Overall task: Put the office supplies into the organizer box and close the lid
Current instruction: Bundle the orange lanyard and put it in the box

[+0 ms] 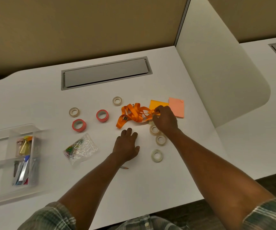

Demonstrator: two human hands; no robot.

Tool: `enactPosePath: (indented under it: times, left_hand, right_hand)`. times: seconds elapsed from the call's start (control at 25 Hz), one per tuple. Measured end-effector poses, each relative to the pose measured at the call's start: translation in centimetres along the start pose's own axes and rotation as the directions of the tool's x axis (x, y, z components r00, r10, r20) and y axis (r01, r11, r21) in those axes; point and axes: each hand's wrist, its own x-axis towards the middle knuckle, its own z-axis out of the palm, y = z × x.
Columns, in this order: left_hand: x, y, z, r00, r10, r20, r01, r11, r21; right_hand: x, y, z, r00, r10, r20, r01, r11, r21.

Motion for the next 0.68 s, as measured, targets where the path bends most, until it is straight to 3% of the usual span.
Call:
enactPosePath:
  times: [0.16,0.36,0.52,0.68]
  left_hand:
    - [0.4,0.1,-1.1,0.999,-0.034,0.007,0.034,0.996,-0.085]
    - [1.6,1.4,-3.3,0.961,0.019,-0.275,-0.067,0.984,-0.166]
    - [3.3,1.8,-3.9,0.995,-0.034,-0.089,0.016,0.981,-0.195]
    - [3.9,1.6,-4.4,0.986,-0.120,-0.118,0.078,0.946,-0.314]
  right_hand:
    - [1.5,-2.5,1.5,0.979,-0.148,0.137,0.164,0.979,-0.118]
    - [2.0,-3.6,2.8,0.964,-0.181,0.194,0.237,0.915,-0.326]
    - [2.0,-3.6,2.0,0.975,-0.195,0.106,0.215,0.947,-0.240]
    - [2.1,-4.2,-0.3,0.982,-0.188,-0.033,0.184,0.978,-0.097]
